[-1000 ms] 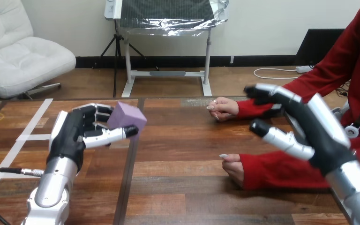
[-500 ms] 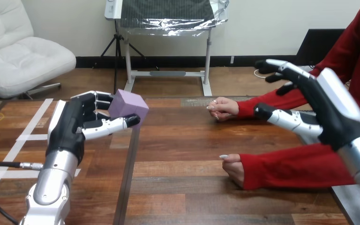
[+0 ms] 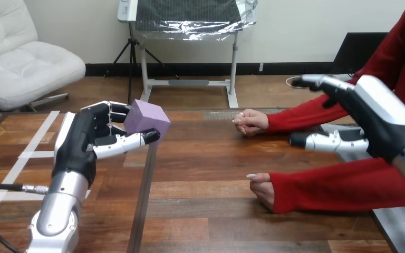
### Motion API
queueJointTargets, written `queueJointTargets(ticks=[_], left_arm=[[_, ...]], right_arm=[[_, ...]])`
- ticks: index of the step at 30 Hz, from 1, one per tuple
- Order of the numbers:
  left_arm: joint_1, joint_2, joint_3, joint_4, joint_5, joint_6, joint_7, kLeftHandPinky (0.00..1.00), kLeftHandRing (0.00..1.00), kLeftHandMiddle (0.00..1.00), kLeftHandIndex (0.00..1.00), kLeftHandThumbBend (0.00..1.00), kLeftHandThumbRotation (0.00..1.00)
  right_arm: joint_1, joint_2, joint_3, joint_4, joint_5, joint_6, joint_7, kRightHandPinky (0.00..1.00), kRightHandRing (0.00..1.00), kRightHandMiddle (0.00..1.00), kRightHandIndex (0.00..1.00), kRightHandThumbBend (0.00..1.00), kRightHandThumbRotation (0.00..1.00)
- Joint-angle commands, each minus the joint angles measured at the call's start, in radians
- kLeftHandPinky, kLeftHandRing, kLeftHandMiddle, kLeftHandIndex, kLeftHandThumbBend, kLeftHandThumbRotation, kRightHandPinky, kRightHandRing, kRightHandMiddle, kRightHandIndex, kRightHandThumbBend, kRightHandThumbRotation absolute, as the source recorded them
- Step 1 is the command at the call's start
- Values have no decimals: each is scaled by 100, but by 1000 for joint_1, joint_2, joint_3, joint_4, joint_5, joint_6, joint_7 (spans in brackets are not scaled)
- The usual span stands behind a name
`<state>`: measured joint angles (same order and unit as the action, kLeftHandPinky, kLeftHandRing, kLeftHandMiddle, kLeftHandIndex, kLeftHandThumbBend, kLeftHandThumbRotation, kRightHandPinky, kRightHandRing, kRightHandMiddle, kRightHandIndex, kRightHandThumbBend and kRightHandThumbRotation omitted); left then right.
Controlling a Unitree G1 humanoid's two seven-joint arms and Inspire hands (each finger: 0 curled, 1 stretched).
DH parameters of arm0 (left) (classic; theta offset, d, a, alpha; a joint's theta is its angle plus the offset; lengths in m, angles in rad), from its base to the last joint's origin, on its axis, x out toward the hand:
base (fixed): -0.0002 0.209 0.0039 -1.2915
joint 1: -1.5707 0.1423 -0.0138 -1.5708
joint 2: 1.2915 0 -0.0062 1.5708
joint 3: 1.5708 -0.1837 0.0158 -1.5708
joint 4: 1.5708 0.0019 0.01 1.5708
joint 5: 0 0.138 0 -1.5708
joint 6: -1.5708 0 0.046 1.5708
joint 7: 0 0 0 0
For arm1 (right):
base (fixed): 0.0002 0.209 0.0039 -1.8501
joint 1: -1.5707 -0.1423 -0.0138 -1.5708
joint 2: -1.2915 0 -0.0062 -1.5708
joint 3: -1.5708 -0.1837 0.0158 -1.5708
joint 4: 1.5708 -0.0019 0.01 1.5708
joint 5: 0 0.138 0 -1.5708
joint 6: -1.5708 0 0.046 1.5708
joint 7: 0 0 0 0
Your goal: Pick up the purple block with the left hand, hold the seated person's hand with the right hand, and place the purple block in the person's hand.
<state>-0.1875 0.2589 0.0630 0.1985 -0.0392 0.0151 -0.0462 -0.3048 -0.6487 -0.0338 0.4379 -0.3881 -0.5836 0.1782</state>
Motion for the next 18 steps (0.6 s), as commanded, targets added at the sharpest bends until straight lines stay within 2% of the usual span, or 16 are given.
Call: queueJointTargets(ticks=[1, 5, 18], left_arm=[[-22, -15, 22, -78, -16, -21, -4, 28, 33, 38, 40, 54, 0], [-19, -24, 30, -94, -35, -8, -6, 27, 33, 38, 40, 53, 0], [-11, -26, 31, -125, -34, 12, -7, 26, 32, 37, 39, 51, 0]], right_arm=[[-93, -32, 30, 56, 6, -7, 36, 69, 85, 87, 84, 99, 62], [-113, -41, 42, 95, 16, 5, 79, 69, 85, 88, 85, 100, 59], [-176, -59, 78, 214, -5, 7, 128, 71, 85, 87, 85, 100, 51]])
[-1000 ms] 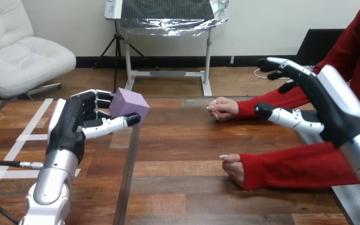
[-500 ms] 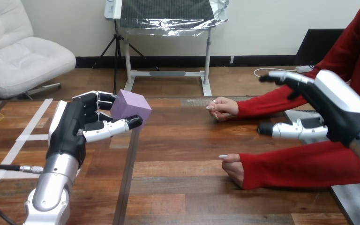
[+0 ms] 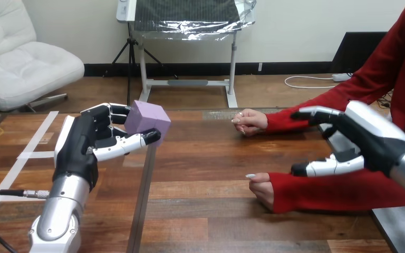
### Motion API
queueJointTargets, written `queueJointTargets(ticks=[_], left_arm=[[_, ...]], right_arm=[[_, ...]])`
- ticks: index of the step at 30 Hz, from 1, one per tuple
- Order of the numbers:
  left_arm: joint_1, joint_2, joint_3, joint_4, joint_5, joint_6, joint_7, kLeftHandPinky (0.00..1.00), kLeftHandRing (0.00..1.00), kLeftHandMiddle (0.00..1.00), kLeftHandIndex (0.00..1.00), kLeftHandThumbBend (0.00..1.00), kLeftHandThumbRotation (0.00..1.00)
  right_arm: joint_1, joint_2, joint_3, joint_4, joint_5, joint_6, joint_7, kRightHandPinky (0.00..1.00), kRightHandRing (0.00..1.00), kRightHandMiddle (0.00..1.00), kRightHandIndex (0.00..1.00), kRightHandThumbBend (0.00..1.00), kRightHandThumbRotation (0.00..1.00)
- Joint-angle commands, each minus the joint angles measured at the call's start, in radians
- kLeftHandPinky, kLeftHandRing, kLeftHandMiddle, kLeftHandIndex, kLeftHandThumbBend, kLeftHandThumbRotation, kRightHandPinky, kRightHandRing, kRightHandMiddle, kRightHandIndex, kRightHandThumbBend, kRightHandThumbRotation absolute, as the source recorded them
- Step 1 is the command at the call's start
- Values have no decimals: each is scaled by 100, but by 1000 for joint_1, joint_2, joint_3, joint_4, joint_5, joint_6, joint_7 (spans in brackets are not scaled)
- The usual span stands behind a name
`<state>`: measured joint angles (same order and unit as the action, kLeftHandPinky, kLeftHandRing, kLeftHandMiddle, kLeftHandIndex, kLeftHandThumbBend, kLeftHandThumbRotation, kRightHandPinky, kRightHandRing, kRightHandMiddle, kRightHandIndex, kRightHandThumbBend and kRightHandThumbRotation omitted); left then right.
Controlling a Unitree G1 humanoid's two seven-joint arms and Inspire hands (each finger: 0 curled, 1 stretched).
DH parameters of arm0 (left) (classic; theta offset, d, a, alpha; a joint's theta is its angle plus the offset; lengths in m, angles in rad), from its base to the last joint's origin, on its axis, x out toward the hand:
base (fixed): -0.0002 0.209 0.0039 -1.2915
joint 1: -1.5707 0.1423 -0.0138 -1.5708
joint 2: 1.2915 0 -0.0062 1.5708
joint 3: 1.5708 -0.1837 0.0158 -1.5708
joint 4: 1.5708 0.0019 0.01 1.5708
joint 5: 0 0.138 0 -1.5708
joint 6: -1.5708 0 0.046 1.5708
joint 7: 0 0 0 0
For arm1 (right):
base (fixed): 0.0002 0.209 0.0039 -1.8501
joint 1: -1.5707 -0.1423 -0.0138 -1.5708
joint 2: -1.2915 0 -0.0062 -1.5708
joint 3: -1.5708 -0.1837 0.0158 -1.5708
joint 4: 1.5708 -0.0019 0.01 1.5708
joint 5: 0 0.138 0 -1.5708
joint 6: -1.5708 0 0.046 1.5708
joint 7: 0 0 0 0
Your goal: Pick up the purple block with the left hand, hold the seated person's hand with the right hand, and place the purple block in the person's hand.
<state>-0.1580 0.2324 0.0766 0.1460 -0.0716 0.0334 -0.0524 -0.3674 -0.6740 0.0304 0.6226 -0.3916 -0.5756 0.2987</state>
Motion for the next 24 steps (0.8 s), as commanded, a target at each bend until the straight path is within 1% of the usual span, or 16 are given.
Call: queueJointTargets(ticks=[1, 4, 11, 19, 24], left_arm=[[-40, 1, 17, -74, 0, -6, -1, 26, 32, 37, 39, 51, 0], [-38, 0, 16, -82, 2, -4, -2, 26, 32, 37, 39, 51, 0], [-32, -7, 23, -90, -16, -4, -13, 26, 32, 37, 39, 49, 0], [-27, -12, 31, -93, -21, -4, -24, 25, 31, 37, 39, 47, 0], [-27, -16, 38, -91, -24, 11, -24, 25, 31, 37, 39, 47, 0]], right_arm=[[-117, -35, 16, 34, -3, 0, 9, 71, 85, 87, 85, 100, 50], [-131, -39, 28, 56, -10, 11, 21, 72, 85, 87, 85, 100, 49], [-163, -50, 50, 87, -28, 45, 54, 73, 86, 87, 85, 100, 49], [-197, -65, 71, 125, -46, 44, 71, 71, 83, 86, 85, 100, 53], [-221, -73, 86, 147, -52, 54, 88, 70, 83, 86, 85, 100, 52]])
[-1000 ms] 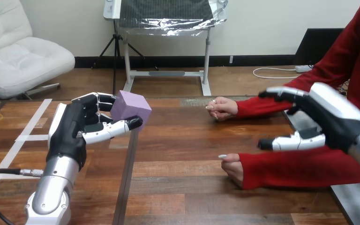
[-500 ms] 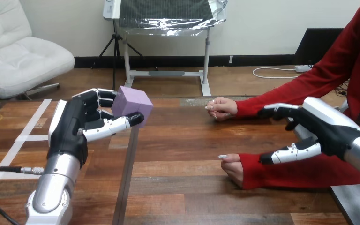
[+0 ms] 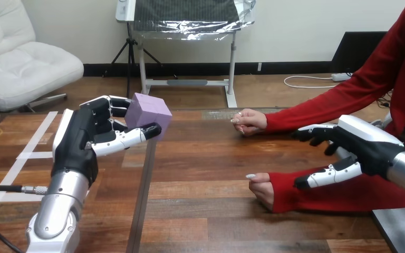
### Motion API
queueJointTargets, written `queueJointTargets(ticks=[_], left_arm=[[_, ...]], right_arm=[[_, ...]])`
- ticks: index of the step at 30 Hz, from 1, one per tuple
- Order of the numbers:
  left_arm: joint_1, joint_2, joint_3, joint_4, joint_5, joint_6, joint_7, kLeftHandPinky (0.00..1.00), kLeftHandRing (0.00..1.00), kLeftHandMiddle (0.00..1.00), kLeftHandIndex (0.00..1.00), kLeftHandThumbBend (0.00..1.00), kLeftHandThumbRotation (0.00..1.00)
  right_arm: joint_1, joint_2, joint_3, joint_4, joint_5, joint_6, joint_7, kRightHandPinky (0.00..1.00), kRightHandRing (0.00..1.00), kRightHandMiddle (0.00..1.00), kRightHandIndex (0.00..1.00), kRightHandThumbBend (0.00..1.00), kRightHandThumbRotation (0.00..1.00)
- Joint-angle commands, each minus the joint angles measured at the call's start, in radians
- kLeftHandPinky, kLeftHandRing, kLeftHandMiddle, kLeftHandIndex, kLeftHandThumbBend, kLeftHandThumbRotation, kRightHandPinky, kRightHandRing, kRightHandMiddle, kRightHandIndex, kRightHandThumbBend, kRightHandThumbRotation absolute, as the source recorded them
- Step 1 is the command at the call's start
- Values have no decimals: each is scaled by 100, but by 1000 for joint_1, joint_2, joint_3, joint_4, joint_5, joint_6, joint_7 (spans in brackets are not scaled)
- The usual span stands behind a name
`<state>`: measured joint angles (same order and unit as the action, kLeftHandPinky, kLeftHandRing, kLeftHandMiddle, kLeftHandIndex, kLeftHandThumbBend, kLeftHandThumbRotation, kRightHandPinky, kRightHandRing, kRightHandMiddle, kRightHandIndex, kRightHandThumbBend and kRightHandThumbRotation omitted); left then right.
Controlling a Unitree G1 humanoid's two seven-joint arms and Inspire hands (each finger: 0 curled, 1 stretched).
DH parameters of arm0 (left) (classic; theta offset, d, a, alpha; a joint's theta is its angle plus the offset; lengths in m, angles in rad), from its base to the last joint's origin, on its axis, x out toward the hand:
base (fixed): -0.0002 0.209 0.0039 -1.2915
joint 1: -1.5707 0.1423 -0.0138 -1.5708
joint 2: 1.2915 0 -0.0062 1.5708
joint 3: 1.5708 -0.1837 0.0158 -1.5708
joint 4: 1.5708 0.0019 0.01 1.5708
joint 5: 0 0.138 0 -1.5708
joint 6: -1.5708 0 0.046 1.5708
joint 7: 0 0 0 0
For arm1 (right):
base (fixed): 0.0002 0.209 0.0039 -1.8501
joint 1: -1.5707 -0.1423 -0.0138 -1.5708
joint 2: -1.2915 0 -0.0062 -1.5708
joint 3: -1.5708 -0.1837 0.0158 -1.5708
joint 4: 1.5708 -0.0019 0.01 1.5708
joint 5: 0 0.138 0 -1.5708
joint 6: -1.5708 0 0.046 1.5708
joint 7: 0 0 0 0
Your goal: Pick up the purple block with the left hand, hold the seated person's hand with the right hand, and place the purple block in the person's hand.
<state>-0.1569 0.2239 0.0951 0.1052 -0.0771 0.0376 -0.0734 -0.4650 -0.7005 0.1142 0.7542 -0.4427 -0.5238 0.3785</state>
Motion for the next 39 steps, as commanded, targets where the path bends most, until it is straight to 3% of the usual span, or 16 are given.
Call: queueJointTargets(ticks=[1, 13, 19, 29, 39], left_arm=[[-28, -8, 20, -50, -19, 9, -3, 25, 31, 37, 39, 48, 0], [-22, -15, 23, -49, -32, 24, -2, 25, 31, 37, 39, 47, 0], [-22, -13, 19, -44, -18, 18, 2, 24, 31, 37, 39, 48, 0], [-25, -19, 27, -28, -36, 15, -7, 24, 30, 36, 39, 47, 0], [-21, -15, 24, -39, -35, 23, -2, 23, 30, 36, 39, 47, 0]], right_arm=[[-127, -47, 5, 19, 0, 3, 10, 70, 84, 86, 85, 100, 51], [-172, -61, 49, 60, -48, -16, 14, 72, 85, 87, 85, 100, 39], [-189, -64, 79, 86, -79, -39, -7, 73, 85, 87, 85, 100, 38], [-208, -53, 126, 111, -142, -28, -35, 74, 84, 88, 86, 100, 34], [-212, -31, 161, 138, -169, -27, -66, 71, 81, 84, 83, 100, 28]])
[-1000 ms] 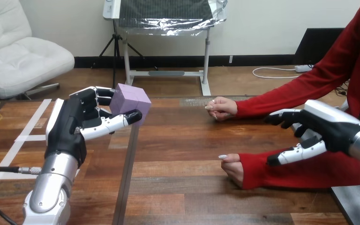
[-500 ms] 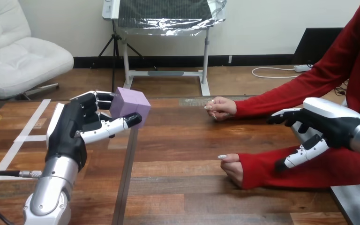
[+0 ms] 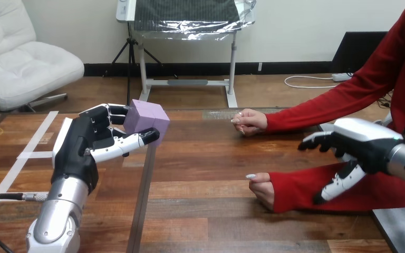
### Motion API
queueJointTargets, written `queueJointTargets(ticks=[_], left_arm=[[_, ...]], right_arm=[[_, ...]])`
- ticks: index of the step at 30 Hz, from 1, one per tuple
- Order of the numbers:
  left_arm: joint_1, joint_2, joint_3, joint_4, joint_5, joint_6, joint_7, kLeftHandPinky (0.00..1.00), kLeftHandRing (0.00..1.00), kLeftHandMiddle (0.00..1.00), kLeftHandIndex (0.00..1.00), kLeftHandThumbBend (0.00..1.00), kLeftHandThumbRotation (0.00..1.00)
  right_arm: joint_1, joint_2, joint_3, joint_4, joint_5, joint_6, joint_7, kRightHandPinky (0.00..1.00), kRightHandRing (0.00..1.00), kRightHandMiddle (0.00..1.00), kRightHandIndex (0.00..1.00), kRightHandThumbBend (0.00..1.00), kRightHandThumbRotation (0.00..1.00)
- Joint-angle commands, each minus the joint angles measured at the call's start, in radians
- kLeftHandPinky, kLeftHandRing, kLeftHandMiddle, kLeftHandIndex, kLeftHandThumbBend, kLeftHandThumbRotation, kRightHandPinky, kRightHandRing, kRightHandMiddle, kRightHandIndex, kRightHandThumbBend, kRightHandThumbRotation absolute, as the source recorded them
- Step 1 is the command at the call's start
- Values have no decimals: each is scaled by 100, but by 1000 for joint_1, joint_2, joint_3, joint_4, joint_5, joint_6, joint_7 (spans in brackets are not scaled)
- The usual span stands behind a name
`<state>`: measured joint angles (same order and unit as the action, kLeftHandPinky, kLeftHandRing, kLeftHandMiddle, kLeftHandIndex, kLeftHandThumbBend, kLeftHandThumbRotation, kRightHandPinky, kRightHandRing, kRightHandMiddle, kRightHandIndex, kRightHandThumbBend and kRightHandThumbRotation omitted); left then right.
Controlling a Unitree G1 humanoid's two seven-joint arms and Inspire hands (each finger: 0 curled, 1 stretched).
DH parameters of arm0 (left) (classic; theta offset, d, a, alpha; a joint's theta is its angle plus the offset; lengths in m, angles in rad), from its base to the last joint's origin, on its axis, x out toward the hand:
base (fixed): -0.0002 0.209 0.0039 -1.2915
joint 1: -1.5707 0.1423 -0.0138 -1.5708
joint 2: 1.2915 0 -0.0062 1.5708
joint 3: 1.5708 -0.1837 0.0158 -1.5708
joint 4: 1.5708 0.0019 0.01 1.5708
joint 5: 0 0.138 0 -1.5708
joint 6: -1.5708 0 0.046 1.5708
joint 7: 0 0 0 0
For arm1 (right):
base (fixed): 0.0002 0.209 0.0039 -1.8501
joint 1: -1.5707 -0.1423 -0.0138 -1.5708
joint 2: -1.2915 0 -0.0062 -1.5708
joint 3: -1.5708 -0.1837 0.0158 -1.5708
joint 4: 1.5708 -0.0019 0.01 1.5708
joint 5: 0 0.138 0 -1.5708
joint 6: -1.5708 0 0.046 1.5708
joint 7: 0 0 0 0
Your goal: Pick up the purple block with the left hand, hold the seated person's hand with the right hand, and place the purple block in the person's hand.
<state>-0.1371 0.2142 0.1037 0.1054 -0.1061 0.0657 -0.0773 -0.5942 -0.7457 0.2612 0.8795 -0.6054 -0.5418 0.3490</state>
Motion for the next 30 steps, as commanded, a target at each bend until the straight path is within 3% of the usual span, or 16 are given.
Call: queueJointTargets(ticks=[1, 13, 30], left_arm=[[-41, -5, 16, -40, -6, -5, 1, 23, 30, 36, 39, 47, 0], [-38, -4, 17, -41, -4, -9, 4, 24, 30, 36, 39, 46, 0], [-35, -2, 22, -41, -8, -17, -1, 24, 31, 37, 39, 45, 0]], right_arm=[[-83, 17, 19, 15, -9, -8, -38, 71, 81, 84, 83, 100, 28], [-84, 46, 87, 12, -62, 32, -44, 72, 82, 85, 84, 100, 28], [-82, 88, 145, 45, -97, 19, -110, 68, 77, 80, 80, 100, 28]])
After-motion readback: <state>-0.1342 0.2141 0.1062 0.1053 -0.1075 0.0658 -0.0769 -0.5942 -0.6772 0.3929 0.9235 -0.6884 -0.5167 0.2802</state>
